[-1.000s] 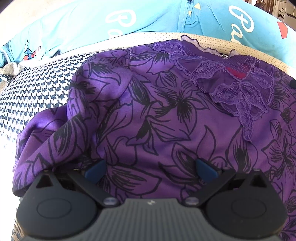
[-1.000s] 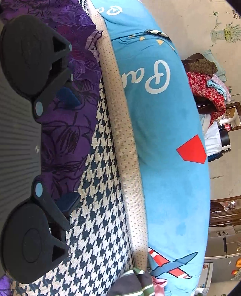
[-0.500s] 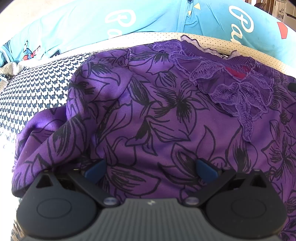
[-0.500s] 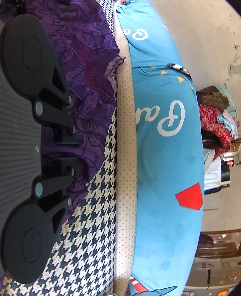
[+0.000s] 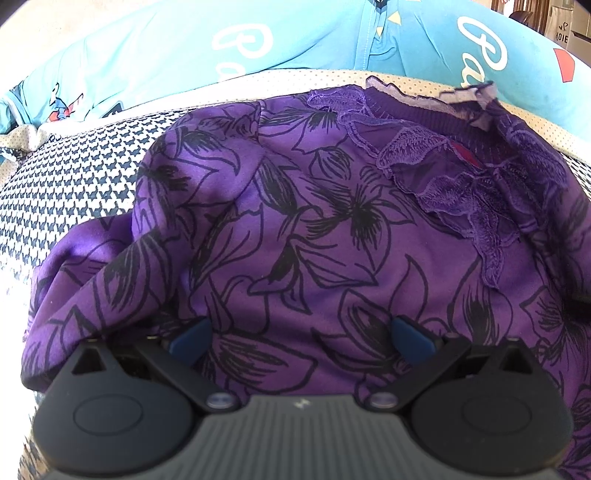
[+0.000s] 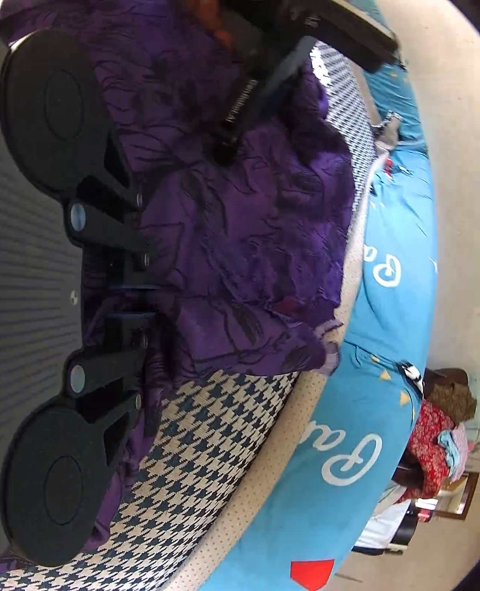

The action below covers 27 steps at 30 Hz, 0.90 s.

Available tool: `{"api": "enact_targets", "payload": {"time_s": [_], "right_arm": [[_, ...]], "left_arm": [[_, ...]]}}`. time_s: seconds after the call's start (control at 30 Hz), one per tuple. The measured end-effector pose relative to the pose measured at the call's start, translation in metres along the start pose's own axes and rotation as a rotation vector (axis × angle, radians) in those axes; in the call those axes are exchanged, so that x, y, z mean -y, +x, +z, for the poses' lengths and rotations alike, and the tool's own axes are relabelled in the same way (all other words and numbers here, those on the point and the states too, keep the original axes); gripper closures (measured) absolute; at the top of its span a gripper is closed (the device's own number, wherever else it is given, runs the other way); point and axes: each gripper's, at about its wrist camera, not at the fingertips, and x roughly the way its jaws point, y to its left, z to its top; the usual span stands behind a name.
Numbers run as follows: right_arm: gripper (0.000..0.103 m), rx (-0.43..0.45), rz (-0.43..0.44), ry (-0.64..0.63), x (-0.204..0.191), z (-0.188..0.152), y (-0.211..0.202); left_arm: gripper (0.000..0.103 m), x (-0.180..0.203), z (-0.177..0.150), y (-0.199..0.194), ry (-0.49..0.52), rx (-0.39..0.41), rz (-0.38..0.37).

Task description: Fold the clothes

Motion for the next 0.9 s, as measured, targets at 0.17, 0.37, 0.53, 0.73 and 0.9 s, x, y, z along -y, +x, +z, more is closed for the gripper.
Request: {"api": "enact_targets", "payload": {"time_s": [0.17,0.37,0.53,0.73,0.9], "right_arm": [[0.066,0.041,0.129,0.084,0.014,0.010,-0.023],[0.059,0.210,0.137,0.182,0.027,0.033,-0.041],[0.054,0.206,0.086,0.161,0.023,0.048,-0.021],[0.046,0.150,0.067,0.101,0.019,0.052,0.005],[0.050,0.112,0.042,0.082,0.019,0.051,0.014]], "left_arm": [[0.000,0.001,-0.001,0.000,0.001,0.003,0.003],[0.000,0.001,-0.002,0.000,0.001,0.007,0.006],[0.000,0.000,-0.002,-0.001,0.001,0.006,0.002],[0.000,0.000,-0.001,-0.001,0.000,0.004,0.001],[0.000,0.000,-0.001,-0.001,0.001,0.004,0.000]]}}
